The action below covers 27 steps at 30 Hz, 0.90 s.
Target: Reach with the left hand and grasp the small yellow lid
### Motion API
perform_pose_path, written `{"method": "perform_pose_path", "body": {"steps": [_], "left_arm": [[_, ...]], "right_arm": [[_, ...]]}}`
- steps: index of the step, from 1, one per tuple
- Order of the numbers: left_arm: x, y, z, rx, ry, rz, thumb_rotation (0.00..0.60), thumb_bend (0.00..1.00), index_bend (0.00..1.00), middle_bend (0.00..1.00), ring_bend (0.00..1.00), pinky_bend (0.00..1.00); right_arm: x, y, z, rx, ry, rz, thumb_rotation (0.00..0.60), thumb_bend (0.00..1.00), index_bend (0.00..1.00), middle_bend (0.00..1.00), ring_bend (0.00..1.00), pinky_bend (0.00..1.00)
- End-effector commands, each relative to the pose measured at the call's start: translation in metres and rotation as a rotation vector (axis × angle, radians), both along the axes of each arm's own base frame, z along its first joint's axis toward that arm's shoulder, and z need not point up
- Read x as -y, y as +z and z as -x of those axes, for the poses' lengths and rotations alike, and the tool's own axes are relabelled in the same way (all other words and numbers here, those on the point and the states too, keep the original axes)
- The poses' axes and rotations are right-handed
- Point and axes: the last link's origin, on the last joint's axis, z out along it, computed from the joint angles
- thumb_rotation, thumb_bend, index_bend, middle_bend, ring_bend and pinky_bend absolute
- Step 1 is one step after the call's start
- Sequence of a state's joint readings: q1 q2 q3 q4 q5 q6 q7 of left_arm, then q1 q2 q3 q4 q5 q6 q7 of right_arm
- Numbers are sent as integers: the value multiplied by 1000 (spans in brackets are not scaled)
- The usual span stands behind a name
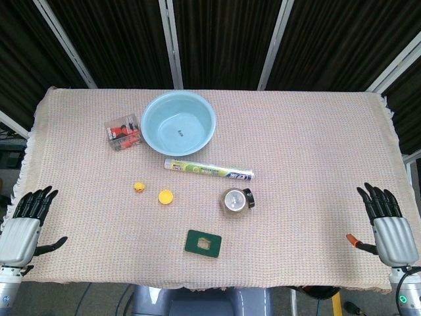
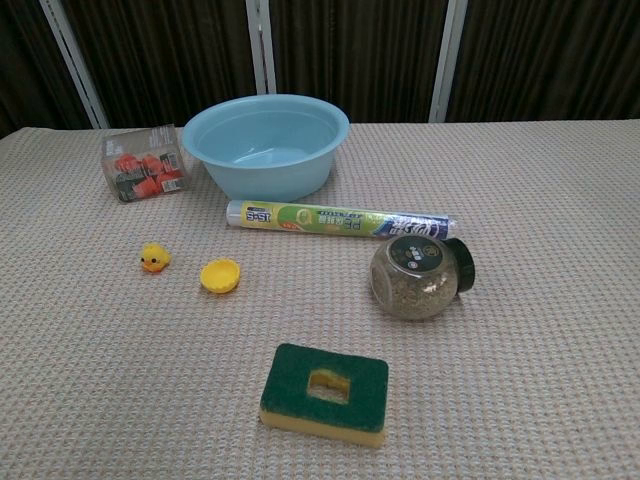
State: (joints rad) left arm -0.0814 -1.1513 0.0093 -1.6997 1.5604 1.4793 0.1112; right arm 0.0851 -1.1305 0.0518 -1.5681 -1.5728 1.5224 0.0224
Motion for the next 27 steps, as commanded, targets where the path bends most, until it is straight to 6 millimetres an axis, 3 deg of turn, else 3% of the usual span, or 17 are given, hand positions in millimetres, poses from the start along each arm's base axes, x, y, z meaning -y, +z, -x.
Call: {"method": "perform_pose_path", "body": {"steps": [1, 27], "left_arm": [[0, 0, 0, -1, 0, -1, 600, 132, 0, 0, 0, 0], [-1, -2, -1, -2, 6, 10, 600, 129, 0, 0, 0, 0]], "right_arm": [[0, 0, 0, 1, 1, 0, 600, 46, 14, 0, 0, 31], [0, 0, 1, 3, -5, -8, 600, 45, 14, 0, 0, 31]]}}
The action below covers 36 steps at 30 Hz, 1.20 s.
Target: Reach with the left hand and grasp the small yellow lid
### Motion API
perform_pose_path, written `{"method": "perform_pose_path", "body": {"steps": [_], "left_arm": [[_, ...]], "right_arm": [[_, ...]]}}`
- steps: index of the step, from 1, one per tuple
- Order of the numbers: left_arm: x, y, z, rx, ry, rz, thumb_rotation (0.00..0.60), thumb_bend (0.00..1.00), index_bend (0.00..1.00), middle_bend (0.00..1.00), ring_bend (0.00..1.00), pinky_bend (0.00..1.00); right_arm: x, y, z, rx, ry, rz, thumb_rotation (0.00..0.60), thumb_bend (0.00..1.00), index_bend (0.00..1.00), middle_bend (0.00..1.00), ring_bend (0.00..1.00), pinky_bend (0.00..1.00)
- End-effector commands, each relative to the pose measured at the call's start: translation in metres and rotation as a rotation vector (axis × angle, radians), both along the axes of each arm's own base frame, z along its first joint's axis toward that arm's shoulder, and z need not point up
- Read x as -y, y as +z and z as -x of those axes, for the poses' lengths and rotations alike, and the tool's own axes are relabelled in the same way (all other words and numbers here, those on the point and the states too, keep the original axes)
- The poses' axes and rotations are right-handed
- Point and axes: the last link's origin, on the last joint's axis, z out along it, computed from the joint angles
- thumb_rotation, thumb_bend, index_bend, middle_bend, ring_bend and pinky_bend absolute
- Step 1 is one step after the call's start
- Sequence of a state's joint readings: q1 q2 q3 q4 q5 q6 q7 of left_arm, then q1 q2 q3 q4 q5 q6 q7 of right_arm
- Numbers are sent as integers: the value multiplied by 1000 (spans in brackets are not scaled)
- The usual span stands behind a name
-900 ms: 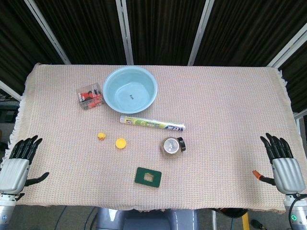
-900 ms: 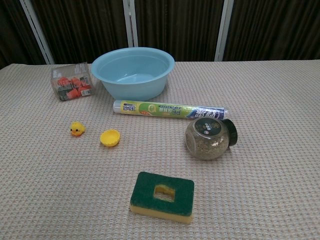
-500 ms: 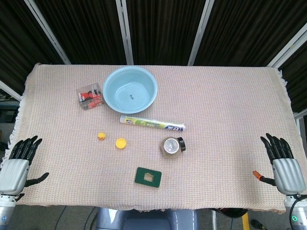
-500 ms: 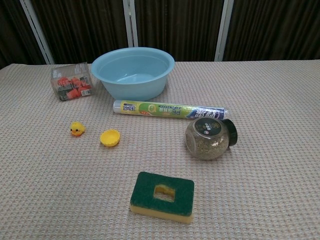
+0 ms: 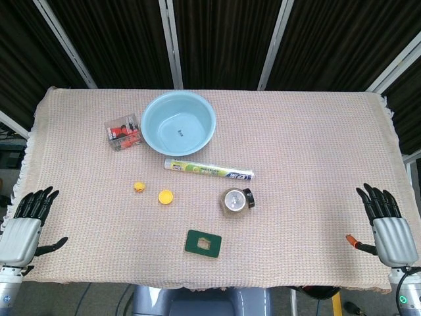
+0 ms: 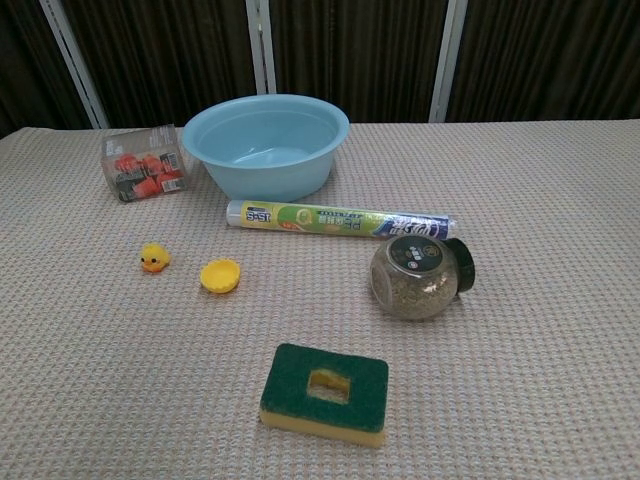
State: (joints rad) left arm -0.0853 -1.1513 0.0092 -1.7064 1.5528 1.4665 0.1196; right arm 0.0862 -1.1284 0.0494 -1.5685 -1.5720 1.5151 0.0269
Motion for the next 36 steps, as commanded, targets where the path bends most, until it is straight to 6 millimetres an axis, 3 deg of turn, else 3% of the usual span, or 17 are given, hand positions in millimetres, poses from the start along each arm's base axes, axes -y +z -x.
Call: {"method": "perform_pose_path", "body": {"steps": [1, 12, 18, 27, 36], "left_arm": [[-1, -1, -1, -1, -1, 0, 600, 129, 0, 0, 0, 0], [-22, -3, -6, -3, 18, 1, 600, 130, 4, 0, 0, 0], [-50, -13, -22, -28, 6, 20, 600, 132, 154, 0, 0, 0], [-106, -51, -47, -67, 51, 95, 600, 181, 286, 0, 0, 0], [-146, -93, -65, -111, 127, 144, 600, 239, 306, 0, 0, 0]], "right_arm": [[0, 1, 1, 4, -4, 1, 600, 45, 14, 0, 0, 31], [-1, -1, -1, 5, 4, -11, 600, 45, 14, 0, 0, 31], [-1, -1, -1, 9, 3, -14, 600, 45, 14, 0, 0, 31], [0, -2, -1, 17, 2, -19, 600, 45, 14, 0, 0, 31], [1, -1, -1, 33, -2, -21, 600, 45, 14, 0, 0, 31]]}}
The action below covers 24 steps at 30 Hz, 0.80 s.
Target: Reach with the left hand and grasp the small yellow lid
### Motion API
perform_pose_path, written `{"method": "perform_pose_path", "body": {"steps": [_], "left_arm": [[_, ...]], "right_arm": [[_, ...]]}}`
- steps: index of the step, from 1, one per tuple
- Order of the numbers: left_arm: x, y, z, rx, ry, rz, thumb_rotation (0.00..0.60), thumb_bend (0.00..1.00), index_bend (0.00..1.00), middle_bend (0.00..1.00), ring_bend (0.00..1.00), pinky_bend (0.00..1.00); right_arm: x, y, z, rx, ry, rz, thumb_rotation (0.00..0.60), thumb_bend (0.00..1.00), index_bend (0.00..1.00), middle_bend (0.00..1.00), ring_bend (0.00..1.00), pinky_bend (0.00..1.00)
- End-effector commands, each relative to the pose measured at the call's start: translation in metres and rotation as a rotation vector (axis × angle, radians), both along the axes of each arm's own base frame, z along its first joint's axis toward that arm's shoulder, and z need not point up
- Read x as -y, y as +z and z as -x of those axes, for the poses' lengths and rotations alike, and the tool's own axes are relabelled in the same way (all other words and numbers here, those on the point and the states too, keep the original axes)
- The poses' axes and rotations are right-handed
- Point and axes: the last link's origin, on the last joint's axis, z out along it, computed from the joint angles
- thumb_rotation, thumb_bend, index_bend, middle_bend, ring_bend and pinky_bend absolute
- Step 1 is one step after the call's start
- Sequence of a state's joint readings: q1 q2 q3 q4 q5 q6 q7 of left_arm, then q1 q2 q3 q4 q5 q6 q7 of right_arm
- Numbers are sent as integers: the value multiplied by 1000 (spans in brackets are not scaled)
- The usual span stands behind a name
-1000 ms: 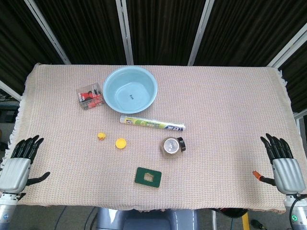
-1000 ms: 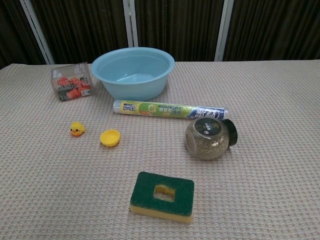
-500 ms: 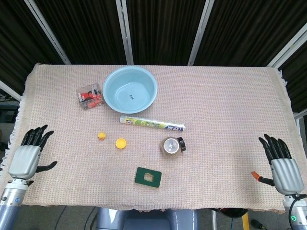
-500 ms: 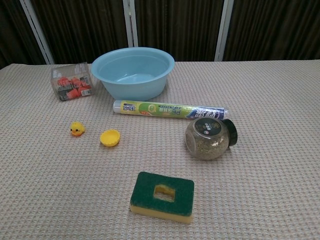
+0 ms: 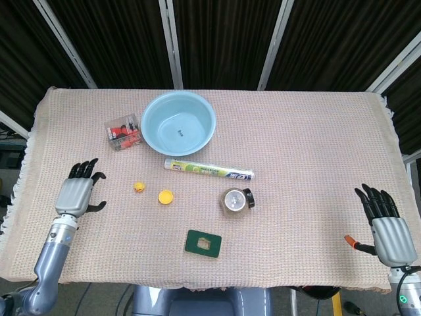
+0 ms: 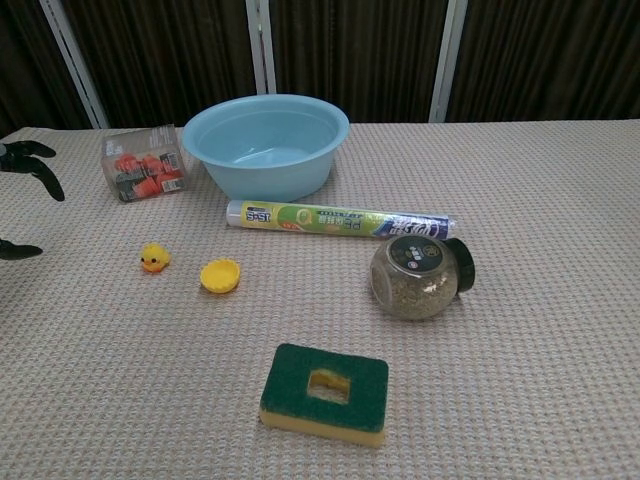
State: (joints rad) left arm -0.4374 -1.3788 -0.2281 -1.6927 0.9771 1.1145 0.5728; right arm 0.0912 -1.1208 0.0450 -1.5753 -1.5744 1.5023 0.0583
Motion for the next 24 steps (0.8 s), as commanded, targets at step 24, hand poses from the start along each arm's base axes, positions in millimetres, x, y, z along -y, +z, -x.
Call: {"method": "perform_pose_path", "body": {"steps": [24], "left_arm": [[-48, -83, -49, -95, 27, 72, 600, 215, 357, 0, 0, 0]], "right_arm": [[1, 3, 0, 40, -13, 2, 600, 45, 14, 0, 0, 31]]}}
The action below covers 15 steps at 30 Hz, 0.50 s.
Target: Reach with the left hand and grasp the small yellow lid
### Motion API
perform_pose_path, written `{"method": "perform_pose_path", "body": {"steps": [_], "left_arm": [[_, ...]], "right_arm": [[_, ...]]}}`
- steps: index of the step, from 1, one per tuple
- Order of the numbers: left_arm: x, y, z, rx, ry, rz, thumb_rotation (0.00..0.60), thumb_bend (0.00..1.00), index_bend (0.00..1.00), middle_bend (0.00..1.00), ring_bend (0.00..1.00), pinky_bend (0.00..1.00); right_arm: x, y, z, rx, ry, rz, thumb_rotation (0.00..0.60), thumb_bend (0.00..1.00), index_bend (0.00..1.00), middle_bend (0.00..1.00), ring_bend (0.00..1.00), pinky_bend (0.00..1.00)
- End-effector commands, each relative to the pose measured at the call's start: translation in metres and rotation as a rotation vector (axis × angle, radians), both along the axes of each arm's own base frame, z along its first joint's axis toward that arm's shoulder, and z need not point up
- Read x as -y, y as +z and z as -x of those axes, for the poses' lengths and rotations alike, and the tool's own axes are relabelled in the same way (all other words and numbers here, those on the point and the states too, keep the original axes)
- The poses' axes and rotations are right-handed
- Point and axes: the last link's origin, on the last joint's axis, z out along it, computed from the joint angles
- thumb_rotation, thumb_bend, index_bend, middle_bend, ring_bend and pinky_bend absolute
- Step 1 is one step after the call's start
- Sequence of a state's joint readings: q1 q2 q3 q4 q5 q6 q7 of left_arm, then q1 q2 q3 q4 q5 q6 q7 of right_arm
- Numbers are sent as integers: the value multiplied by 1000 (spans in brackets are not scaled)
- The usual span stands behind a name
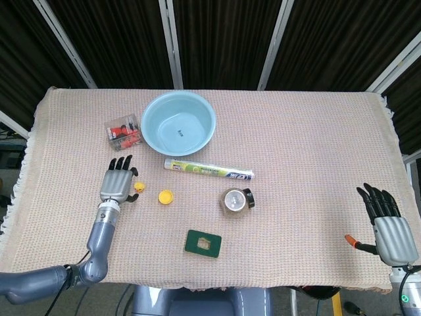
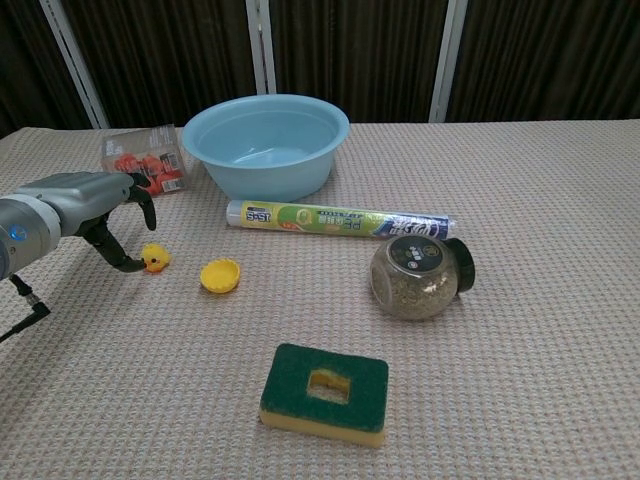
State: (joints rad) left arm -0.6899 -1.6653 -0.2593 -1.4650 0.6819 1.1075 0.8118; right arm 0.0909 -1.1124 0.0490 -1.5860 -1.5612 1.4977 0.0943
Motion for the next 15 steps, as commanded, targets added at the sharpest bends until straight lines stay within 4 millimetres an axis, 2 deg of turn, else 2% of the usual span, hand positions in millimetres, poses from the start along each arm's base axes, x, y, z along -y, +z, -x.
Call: {"method": "perform_pose_path", "body": {"steps": [1, 15], "left_arm": [[-1, -5, -1, -9, 2, 2, 600, 214, 363, 0, 0, 0], [-6, -22, -2, -22, 15, 13, 600, 223, 379, 0, 0, 0]], "right_arm": [[0, 0, 0, 2, -1, 1, 600, 45, 14, 0, 0, 31], [1, 1, 0, 13, -5, 4, 600, 45, 14, 0, 0, 31]]}}
